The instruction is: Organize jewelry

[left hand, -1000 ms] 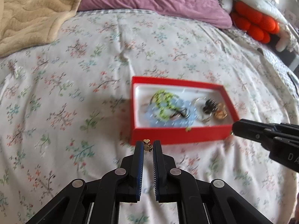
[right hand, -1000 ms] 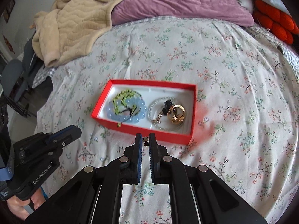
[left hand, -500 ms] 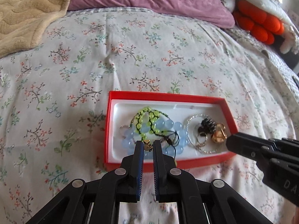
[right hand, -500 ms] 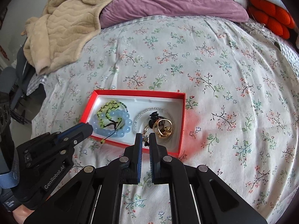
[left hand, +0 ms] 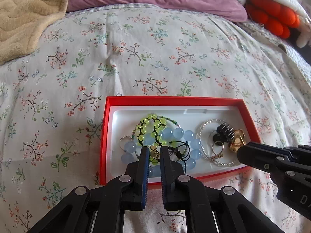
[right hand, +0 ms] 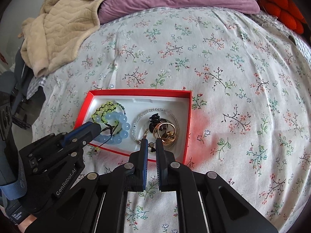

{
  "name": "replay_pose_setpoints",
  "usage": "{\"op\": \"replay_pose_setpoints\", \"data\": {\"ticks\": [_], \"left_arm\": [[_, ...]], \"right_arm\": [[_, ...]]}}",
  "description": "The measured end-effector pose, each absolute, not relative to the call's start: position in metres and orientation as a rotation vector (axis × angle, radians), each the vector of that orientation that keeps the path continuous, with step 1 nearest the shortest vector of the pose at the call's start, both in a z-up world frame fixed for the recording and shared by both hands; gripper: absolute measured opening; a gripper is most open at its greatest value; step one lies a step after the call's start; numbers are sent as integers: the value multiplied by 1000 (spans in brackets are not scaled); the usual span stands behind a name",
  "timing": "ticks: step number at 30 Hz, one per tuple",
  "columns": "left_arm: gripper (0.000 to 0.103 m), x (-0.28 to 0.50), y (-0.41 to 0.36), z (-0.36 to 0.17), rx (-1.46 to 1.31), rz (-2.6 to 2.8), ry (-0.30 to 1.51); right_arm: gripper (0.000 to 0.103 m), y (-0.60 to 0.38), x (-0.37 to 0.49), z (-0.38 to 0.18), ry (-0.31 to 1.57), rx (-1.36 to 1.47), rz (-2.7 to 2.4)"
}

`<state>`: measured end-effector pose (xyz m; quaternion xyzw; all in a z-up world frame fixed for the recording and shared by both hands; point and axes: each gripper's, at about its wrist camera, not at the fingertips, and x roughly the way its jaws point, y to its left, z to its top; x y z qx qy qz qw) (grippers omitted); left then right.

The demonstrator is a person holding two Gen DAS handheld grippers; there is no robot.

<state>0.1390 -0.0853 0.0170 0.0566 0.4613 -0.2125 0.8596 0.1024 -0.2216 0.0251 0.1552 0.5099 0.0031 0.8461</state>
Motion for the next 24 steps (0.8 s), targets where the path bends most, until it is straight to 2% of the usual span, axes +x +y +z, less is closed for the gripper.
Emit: {"op": "replay_pose_setpoints", "data": {"ticks": [1, 5, 10, 12, 13, 16, 24], "left_arm": [[17, 138, -85, 17, 121, -442, 969], [31, 134, -85, 23, 137, -431, 961], [54, 123, -80, 33, 151, -424, 939], [62, 117, -77, 37, 160, -416, 930], [67, 114, -75, 39, 165, -411, 927], [75, 104, -67, 44, 180, -394, 917], [96, 80, -49, 47, 179, -318, 934]], "right_arm": [[9, -222, 102, 26, 1075, 328, 13], [9, -221, 99, 31, 1068, 316, 17], [10, -222, 90, 39, 1061, 314, 18], [17, -224, 86, 43, 1056, 314, 15], [27, -225, 82, 45, 1050, 316, 14], [48, -227, 72, 52, 1033, 320, 2], [66, -224, 47, 59, 1038, 280, -49]]}}
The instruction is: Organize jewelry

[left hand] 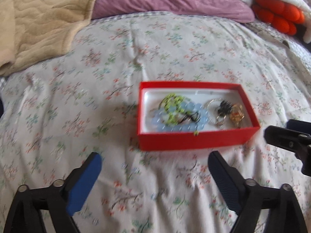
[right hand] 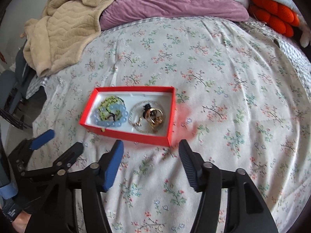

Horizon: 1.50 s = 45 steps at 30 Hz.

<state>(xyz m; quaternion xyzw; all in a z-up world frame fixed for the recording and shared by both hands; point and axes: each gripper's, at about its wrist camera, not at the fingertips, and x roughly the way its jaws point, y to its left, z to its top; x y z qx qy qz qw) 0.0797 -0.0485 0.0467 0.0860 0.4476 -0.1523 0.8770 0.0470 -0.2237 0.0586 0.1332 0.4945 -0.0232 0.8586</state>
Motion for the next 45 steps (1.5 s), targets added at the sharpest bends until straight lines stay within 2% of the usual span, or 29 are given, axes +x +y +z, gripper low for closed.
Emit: {"op": "replay_pose_setpoints", "data": {"ticks": [4, 8, 19, 45], "left_arm": [[102, 70, -38, 44, 173, -253, 961], [102, 62, -27, 40, 156, -217, 992], [102, 52, -14, 27, 153, -148, 1045], [102, 53, -18, 22, 166, -158, 1062]], "right_arm": [[84, -216, 32, 59, 1042, 243, -71], [103, -207, 18, 63, 1019, 194, -92], [103, -191, 4, 49, 1056, 70, -150], [103, -187, 8, 43, 1071, 66, -168]]}}
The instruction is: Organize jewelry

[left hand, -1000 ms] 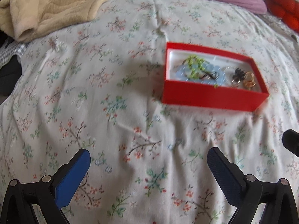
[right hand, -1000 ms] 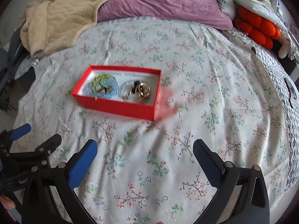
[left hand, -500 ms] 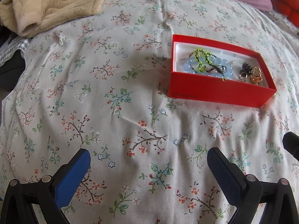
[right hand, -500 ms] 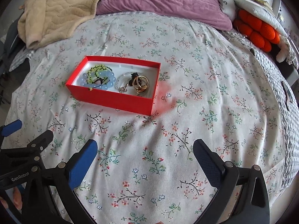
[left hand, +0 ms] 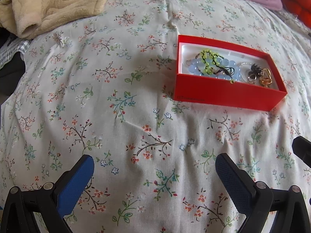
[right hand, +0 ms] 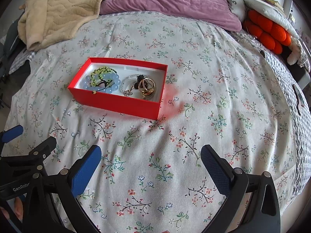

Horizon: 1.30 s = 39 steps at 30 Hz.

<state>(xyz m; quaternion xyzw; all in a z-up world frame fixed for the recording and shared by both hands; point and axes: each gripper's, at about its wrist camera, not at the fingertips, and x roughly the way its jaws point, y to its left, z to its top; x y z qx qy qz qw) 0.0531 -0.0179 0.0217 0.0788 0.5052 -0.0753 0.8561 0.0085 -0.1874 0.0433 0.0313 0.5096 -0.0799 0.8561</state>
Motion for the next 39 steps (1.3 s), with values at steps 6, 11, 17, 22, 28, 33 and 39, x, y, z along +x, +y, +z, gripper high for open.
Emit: {"op": "replay_pose_setpoints", "data": {"ticks": [6, 11, 17, 22, 28, 33, 39], "left_arm": [[102, 53, -17, 22, 168, -158, 1062], [102, 53, -17, 23, 170, -157, 1058], [102, 53, -18, 25, 178, -156, 1053], [102, 54, -18, 25, 175, -156, 1052], [102, 54, -17, 25, 174, -156, 1053], [102, 54, -16, 26, 173, -154, 1055], [102, 54, -16, 25, 174, -151, 1055]], "right_arm": [[103, -187, 8, 43, 1072, 67, -169], [103, -188, 8, 43, 1073, 67, -172], [103, -189, 8, 42, 1073, 68, -174], [103, -189, 9, 42, 1075, 66, -173], [103, -189, 9, 42, 1075, 67, -173], [103, -189, 9, 42, 1076, 68, -176], [103, -190, 8, 41, 1076, 69, -179]]}}
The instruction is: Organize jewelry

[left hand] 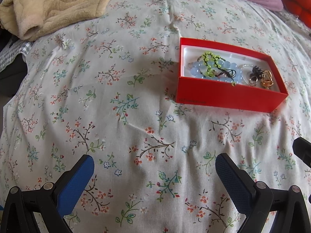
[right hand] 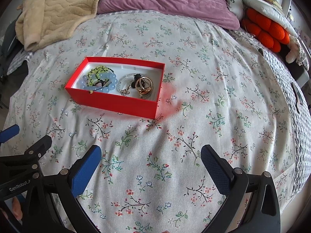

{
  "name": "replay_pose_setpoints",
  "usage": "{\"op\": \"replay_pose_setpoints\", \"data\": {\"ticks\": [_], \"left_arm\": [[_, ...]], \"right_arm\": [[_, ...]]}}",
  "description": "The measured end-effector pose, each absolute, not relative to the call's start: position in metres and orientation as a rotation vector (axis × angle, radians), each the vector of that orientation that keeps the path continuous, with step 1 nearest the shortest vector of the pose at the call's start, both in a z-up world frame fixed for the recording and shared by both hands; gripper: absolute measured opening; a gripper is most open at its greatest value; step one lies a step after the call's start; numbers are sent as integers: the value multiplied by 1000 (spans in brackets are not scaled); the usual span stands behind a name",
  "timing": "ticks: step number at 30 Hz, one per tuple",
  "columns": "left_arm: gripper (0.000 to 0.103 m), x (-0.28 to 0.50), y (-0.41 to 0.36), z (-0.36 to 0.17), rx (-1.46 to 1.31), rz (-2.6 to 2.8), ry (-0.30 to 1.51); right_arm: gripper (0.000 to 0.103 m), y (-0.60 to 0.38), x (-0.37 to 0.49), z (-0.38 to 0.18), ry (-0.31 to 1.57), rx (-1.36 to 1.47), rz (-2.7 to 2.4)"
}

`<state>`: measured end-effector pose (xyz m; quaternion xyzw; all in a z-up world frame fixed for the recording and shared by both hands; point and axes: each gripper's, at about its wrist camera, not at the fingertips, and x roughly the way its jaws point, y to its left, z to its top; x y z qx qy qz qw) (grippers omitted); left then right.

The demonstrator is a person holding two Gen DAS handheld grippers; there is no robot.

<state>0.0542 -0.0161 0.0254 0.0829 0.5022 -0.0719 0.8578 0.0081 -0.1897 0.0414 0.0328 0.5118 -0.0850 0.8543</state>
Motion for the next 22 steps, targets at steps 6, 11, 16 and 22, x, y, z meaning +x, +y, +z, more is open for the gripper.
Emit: {"op": "replay_pose_setpoints", "data": {"ticks": [6, 11, 16, 22], "left_arm": [[102, 55, -16, 24, 171, -148, 1065], [102, 54, -17, 24, 175, -149, 1063], [102, 54, -19, 22, 179, -152, 1067], [102, 57, -20, 16, 155, -175, 1049]], "right_arm": [[103, -190, 8, 41, 1077, 70, -179], [103, -191, 8, 41, 1077, 71, -181], [103, -192, 7, 40, 1080, 73, -185], [103, -191, 10, 35, 1089, 74, -193]]}}
